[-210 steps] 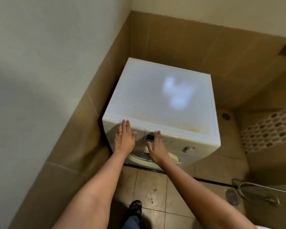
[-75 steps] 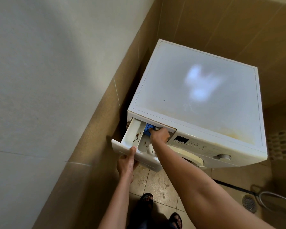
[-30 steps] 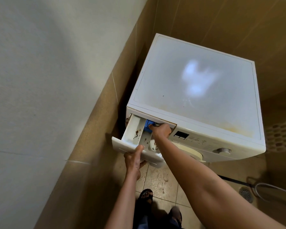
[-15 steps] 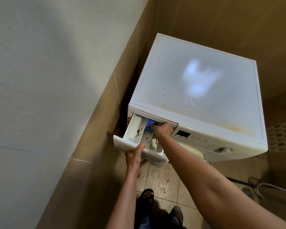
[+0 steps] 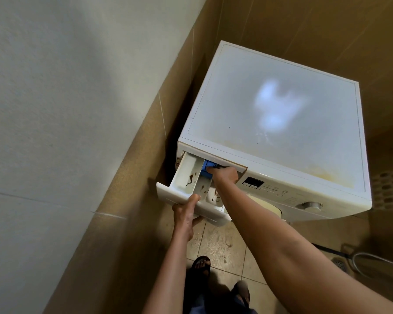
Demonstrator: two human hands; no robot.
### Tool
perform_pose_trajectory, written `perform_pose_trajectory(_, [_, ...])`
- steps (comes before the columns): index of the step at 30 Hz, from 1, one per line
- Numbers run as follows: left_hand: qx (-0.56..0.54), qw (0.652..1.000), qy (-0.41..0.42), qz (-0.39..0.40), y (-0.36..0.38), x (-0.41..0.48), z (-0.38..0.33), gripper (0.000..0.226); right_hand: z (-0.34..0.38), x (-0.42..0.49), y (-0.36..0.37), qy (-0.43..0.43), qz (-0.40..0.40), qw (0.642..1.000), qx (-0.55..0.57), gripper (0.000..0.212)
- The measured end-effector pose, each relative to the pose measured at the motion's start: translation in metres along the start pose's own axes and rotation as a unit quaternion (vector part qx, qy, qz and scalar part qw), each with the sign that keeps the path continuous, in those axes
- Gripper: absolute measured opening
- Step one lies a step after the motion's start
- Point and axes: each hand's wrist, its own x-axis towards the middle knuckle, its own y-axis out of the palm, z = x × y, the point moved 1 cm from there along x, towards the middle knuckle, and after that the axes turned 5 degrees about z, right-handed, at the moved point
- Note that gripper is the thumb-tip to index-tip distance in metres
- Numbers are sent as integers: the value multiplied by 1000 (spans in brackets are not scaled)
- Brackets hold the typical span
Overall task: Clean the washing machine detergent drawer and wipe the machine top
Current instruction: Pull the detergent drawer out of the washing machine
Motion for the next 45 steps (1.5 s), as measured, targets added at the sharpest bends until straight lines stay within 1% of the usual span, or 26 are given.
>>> perform_pose_trajectory(6, [24,1000,-4,18,-6,10,-5,54,-1,2,1,-8,-9,1000,1,40])
perform_pose_trajectory(9, [17,1000,1,15,-6,9,1,57,-2,5,1,-15,-14,1000,1,38])
perform_pose_trajectory(14, [3,1000,-7,-2,-22,0,23,60,-22,-1,4,14,20,999,-36,48])
perform_pose_trajectory(18, [-5,1000,3,3,-28,-2,25,64,-32,-8,5,-19,10,999,-35,37])
perform_pose_trajectory(21, [-4,1000,9,6,-32,-4,26,54,-35,-11,5,-22,16,999,-33,33])
perform_pose_trajectory(22, [-5,1000,10,9,-35,-6,28,58,-38,-12,5,-24,17,999,-38,33])
perform_pose_trajectory(24, [0,1000,10,21,-38,-10,30,82,-43,-15,5,-22,19,999,-42,34])
perform_pose_trajectory(25, [5,1000,11,25,-39,-11,30,89,-45,-16,4,-23,19,999,-41,36])
perform_pose_trajectory(26, [10,999,11,29,-40,-12,30,90,-46,-17,3,-27,19,999,-39,38])
perform_pose_trajectory(30, [23,999,9,40,-40,-16,31,65,-47,-22,-5,-38,26,998,-42,37])
perform_pose_trajectory(37, [36,999,-19,30,-44,-23,41,66,-52,-34,-22,-61,48,995,-57,31])
perform_pose_trajectory(40, [50,998,-25,28,-52,-26,50,52,-56,-39,-36,-77,54,994,-49,28])
perform_pose_trajectory(43, [64,997,-40,25,-59,-35,57,50,-63,-45,-52,-106,56,991,-57,33])
perform_pose_trajectory(45, [72,996,-51,26,-61,-45,63,49,-70,-50,-66,-118,49,990,-53,32])
